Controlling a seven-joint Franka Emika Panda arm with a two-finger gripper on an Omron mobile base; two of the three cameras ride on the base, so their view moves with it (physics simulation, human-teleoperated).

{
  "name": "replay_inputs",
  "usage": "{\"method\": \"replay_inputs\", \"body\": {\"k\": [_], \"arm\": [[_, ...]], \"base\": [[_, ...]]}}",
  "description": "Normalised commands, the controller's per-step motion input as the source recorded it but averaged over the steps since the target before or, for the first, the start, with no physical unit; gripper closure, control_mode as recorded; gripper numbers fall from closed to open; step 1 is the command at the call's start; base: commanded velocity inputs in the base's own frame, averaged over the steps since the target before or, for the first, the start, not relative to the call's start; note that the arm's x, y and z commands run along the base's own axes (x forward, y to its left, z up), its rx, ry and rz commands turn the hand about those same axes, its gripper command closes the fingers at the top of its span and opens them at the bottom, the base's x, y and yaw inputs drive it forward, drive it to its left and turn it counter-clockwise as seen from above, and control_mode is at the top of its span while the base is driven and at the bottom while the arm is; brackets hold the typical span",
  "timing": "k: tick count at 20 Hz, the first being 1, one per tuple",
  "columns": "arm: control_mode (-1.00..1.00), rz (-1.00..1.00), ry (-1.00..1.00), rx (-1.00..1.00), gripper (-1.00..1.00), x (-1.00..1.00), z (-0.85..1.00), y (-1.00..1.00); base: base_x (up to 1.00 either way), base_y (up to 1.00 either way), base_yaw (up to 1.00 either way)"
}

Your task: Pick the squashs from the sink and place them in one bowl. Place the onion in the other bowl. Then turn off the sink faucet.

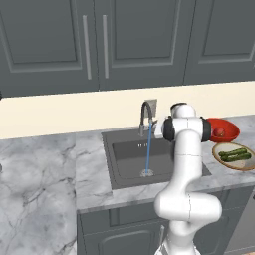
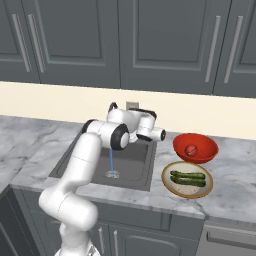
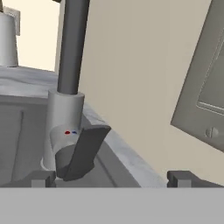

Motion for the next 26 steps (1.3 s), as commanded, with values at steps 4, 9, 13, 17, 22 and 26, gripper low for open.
{"method": "replay_inputs", "body": {"k": [4,9,13,17,22,26], "arm": [[-1.00,0.06,-0.06,0.00,-1.00,0.10,0.00,0.03],[-1.00,0.10,-0.02,0.00,-1.00,0.05,0.00,0.13],[-1.00,0.12,0.00,-0.01,-1.00,0.00,0.00,0.19],[-1.00,0.12,0.00,-0.01,-1.00,0.05,0.01,0.21],[-1.00,0.12,0.00,-0.01,-1.00,0.08,0.02,0.27],[-1.00,0.07,-0.01,-0.02,-1.00,0.00,0.24,0.35]], "base": [[0.00,0.00,0.00],[0.00,0.00,0.00],[0.00,0.00,0.00],[0.00,0.00,0.00],[0.00,0.00,0.00],[0.00,0.00,0.00]]}}
